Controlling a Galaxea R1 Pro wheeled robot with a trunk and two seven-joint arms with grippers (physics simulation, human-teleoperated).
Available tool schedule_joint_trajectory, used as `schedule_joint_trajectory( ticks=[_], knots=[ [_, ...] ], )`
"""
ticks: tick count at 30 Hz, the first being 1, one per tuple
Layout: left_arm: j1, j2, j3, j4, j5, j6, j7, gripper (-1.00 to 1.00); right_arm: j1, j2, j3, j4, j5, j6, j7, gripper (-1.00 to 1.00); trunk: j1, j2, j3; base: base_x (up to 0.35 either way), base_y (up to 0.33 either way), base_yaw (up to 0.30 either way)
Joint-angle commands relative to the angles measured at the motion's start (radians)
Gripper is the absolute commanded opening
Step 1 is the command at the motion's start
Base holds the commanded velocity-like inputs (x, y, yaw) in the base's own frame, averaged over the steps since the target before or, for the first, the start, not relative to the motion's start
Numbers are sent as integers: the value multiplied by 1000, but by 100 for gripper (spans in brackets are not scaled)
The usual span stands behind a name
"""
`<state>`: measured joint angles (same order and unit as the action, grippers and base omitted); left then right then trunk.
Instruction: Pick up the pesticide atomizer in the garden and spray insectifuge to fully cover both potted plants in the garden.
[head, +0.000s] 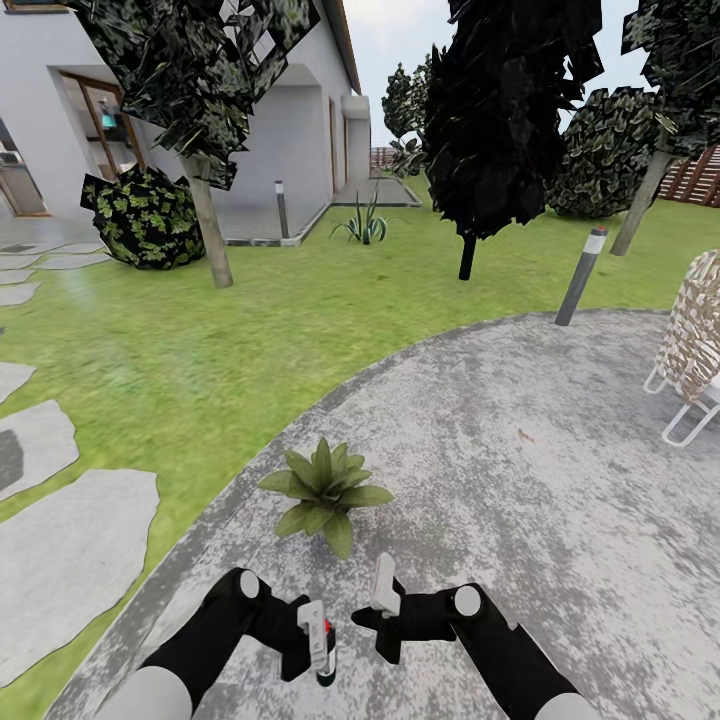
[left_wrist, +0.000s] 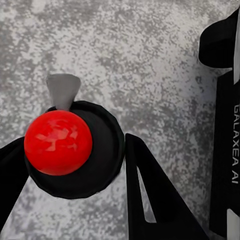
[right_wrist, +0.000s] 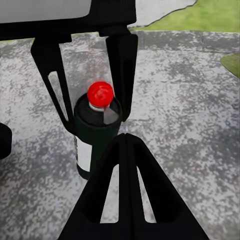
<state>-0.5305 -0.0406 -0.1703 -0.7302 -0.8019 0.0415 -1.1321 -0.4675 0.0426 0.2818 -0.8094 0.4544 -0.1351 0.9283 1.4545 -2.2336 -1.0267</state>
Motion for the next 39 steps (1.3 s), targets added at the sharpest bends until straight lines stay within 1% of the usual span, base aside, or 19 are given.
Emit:
schedule_joint_trajectory(
  ticks=[1,5,13,22,39],
  knots=[
    [0,-2,0,-1,-3,4,-3,-100,0,0,-1,-2,10,-9,0,-100,0,0,-1,0,0,0],
    [0,-3,1,-1,-1,5,-1,-100,0,0,-1,-21,10,-9,1,-100,0,0,-1,0,0,0],
    [0,-4,2,-1,4,3,-1,-100,0,0,-1,-26,10,-9,0,-100,0,0,-1,0,0,0],
    [-1,-27,3,-1,9,2,2,-100,0,0,-1,-26,10,-9,0,-100,0,0,-1,0,0,0],
    [-3,-54,5,-4,13,1,3,-100,0,0,-1,-25,10,-9,0,-100,0,0,-1,0,0,0]
  ],
)
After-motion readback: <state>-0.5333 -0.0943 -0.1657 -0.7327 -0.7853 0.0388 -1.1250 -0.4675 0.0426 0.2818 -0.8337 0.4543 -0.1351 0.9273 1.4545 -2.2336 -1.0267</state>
